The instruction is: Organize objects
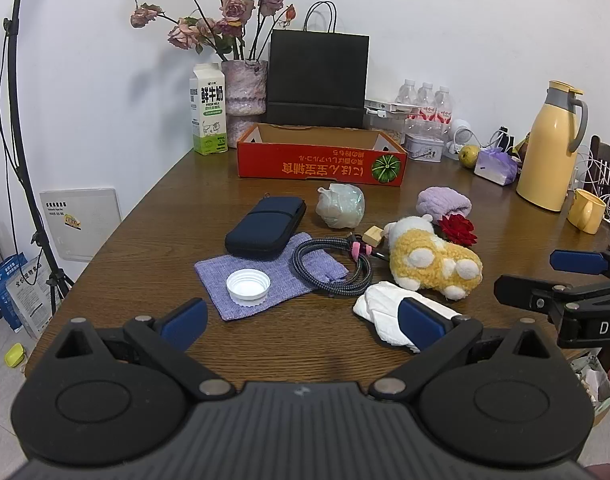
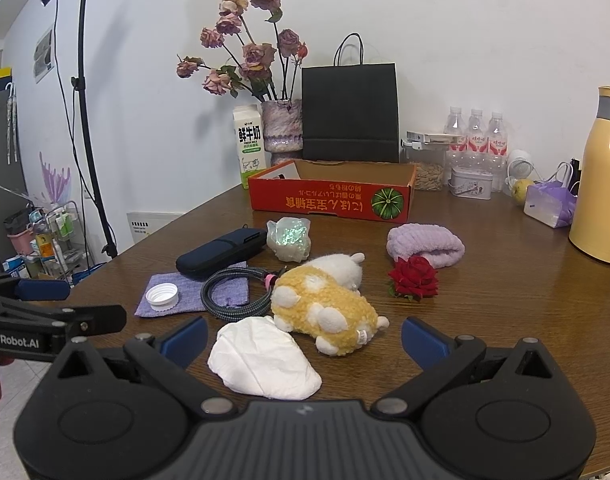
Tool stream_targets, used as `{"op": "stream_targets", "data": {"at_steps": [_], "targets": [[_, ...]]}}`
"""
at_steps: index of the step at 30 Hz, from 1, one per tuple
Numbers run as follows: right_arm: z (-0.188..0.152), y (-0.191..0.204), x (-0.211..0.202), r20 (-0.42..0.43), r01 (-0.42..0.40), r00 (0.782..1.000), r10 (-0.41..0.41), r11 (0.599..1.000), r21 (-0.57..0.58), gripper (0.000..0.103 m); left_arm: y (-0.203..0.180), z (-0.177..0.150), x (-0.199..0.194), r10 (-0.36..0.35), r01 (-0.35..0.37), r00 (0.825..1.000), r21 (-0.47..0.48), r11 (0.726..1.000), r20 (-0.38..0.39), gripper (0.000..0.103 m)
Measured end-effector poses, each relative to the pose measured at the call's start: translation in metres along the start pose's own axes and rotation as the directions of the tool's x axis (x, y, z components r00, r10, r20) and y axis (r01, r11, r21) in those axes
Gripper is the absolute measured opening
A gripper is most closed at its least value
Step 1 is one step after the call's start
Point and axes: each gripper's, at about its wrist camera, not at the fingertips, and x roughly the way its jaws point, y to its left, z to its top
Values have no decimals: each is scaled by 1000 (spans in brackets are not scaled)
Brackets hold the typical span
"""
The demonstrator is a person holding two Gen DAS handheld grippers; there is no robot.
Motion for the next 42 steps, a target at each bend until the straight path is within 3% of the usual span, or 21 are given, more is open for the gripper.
{"op": "stream_targets", "data": {"at_steps": [42], "targets": [[-2,0,-1,0,0,1000,0,1000,0,103,5,-10,-3,15,-15,997,4,1000,78,103]]}}
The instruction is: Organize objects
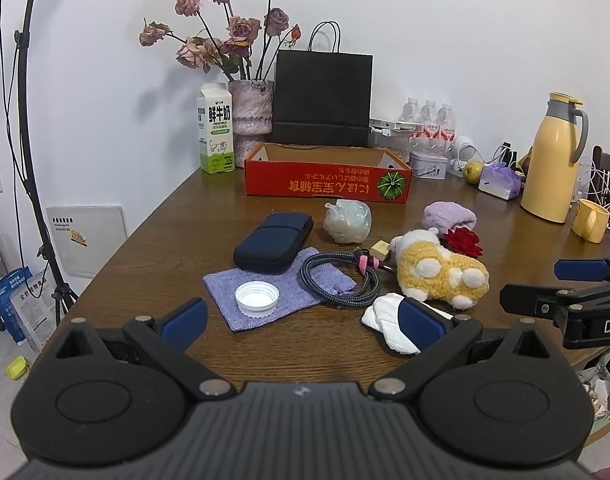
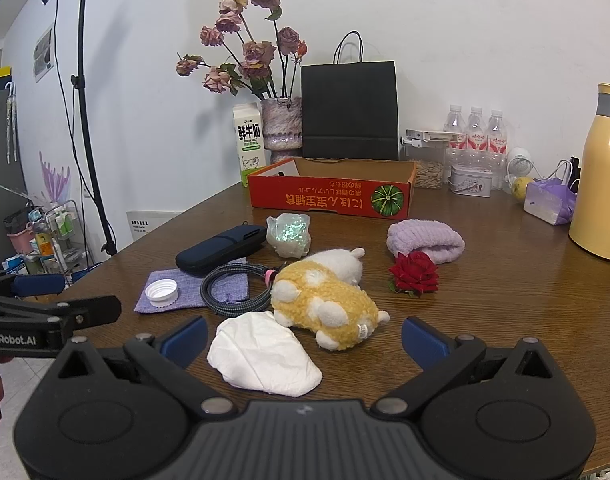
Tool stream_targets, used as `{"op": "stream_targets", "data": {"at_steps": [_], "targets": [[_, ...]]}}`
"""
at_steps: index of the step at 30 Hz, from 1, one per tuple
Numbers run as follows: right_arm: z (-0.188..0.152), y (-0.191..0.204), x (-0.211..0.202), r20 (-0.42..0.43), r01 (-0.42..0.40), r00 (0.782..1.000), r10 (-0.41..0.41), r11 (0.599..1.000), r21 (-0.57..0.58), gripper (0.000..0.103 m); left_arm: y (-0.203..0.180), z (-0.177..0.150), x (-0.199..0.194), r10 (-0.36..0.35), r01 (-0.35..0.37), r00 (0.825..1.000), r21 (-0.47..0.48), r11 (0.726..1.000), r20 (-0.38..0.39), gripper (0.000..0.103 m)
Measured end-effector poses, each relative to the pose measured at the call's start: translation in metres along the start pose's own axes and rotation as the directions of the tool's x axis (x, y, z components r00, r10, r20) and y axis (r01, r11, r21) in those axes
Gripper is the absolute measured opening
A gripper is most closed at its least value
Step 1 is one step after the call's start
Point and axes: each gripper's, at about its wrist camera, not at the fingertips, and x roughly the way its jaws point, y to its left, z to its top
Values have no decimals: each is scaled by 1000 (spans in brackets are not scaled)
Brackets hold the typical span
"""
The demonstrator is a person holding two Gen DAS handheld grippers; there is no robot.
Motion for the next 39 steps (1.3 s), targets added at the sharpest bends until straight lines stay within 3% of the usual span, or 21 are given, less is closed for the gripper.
{"op": "stream_targets", "data": {"at_steps": [29,39], "targets": [[-2,0,1,-3,-2,1000,2,1000,0,103,0,0,-1,6,-6,1000,-5,1000,13,103],[-13,4,16,-40,-29,999,29,1000,-12,103,7,-7,6,10,-10,1000,-9,1000,-1,103]]}}
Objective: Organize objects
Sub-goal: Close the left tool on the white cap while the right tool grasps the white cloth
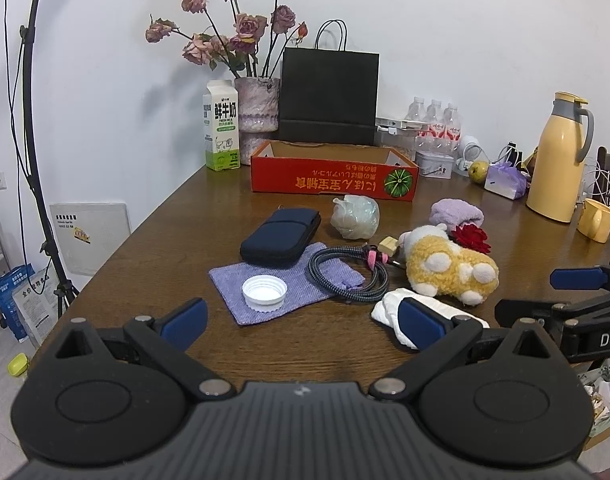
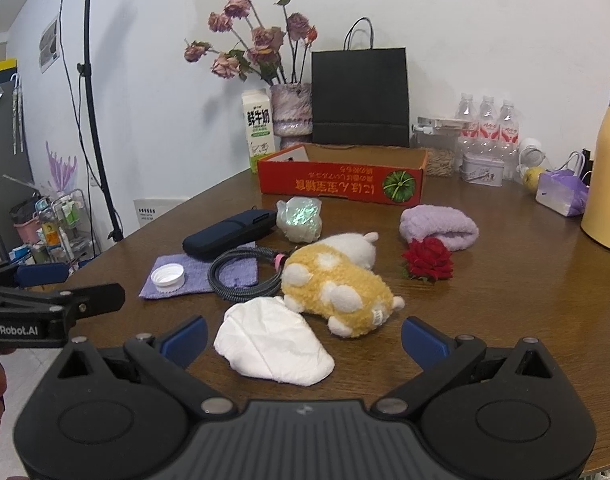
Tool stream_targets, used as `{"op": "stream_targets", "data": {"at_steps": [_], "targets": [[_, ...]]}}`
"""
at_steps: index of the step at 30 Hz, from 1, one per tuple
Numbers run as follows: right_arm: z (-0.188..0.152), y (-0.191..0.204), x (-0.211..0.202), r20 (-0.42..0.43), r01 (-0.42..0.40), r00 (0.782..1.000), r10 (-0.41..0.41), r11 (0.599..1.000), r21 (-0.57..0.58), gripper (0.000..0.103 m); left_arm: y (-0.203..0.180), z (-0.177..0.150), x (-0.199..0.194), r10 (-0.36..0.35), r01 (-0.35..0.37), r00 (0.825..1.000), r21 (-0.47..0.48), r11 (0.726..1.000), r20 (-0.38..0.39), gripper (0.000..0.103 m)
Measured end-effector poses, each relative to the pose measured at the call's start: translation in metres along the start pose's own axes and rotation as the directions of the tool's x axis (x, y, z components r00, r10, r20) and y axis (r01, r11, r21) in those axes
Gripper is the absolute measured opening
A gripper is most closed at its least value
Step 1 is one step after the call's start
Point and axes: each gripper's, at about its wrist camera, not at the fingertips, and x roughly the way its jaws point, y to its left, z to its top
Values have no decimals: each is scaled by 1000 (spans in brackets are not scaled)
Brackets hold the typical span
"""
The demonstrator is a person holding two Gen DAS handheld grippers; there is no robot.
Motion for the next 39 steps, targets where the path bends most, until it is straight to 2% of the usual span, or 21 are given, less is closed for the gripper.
{"op": "stream_targets", "data": {"at_steps": [14,29,37,39], "targets": [[-12,14,38,-98,-52,994,46,997,-58,103,13,-12,16,17,-18,999,-19,1000,-32,103],[-9,21,83,-144,-99,986,84,990,-103,103,31,-18,35,37,-40,998,-58,997,-59,103],[-10,23,96,-116,-100,990,85,987,-124,102,40,-17,47,37,-42,996,-70,997,-77,103],[-10,24,97,-104,-105,990,91,985,-134,95,42,-17,51,36,-42,996,-72,997,-83,103]]}}
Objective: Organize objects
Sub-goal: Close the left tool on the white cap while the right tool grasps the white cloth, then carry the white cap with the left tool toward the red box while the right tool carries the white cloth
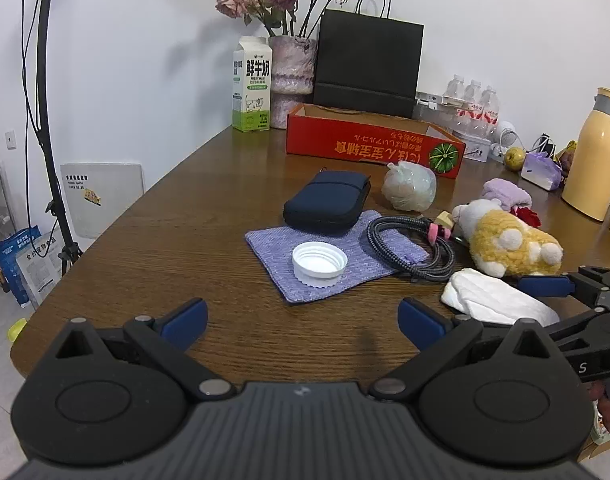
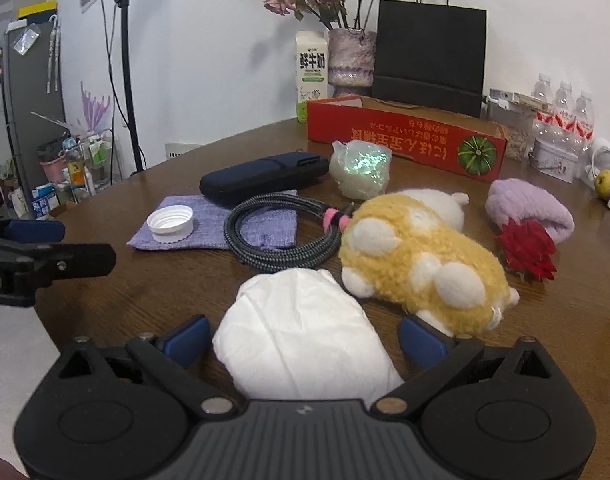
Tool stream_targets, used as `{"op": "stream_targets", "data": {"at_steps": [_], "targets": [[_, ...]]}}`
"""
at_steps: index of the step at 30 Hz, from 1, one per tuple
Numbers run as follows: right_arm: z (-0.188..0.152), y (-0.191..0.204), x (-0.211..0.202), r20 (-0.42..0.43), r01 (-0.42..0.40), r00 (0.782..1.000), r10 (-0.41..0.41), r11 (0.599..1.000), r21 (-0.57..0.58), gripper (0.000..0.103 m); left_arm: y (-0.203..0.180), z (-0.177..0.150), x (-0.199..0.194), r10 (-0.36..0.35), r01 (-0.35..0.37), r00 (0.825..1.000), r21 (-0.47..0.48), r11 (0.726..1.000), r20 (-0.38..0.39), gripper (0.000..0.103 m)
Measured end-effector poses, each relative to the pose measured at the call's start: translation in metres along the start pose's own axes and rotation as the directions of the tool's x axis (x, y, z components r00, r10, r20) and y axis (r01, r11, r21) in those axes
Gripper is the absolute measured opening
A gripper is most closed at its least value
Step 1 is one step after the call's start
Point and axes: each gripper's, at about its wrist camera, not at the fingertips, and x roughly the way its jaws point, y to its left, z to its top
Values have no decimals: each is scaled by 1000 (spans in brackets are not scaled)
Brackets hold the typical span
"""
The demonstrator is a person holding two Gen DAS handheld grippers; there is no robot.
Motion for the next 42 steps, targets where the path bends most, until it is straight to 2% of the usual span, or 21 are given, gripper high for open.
{"op": "stream_targets", "data": {"at_steps": [1,3,4,9,18,21,23,25,30,33,36,42], "targets": [[0,0,0,7,-2,1000,2,1000,-5,92,1,1,2,-1,1,1000,-1,1000,-3,103],[2,1,-1,16,-11,1000,11,1000,-10,77,2,2,6,-3,3,1000,0,1000,-9,103],[3,1,-1,20,-12,1000,12,1000,-11,75,3,2,8,-4,4,1000,1,1000,-10,103],[4,1,0,26,-14,1000,14,1000,0,70,3,6,14,-18,18,1000,10,1000,-11,103],[7,2,5,30,-26,999,26,1000,10,69,0,14,28,-33,33,999,32,999,-4,102],[6,2,5,29,-23,999,23,1000,10,69,-3,17,36,-37,38,999,49,998,-17,93],[6,2,5,30,-23,999,23,1000,11,69,-5,19,43,-44,46,999,64,997,-31,81],[6,1,6,28,-22,999,22,1000,11,69,-7,20,48,-50,53,998,76,996,-38,75],[5,0,6,31,-19,999,19,1000,12,70,-13,25,56,-39,42,999,109,993,-33,69],[4,0,6,32,-19,999,18,1000,11,70,-15,26,62,-27,33,998,121,992,-48,60],[4,0,6,33,-18,999,18,1000,10,70,-14,26,64,-17,24,998,118,993,-62,42],[4,1,5,37,-19,999,18,1000,11,69,-13,27,60,-15,20,999,113,993,-48,41]]}}
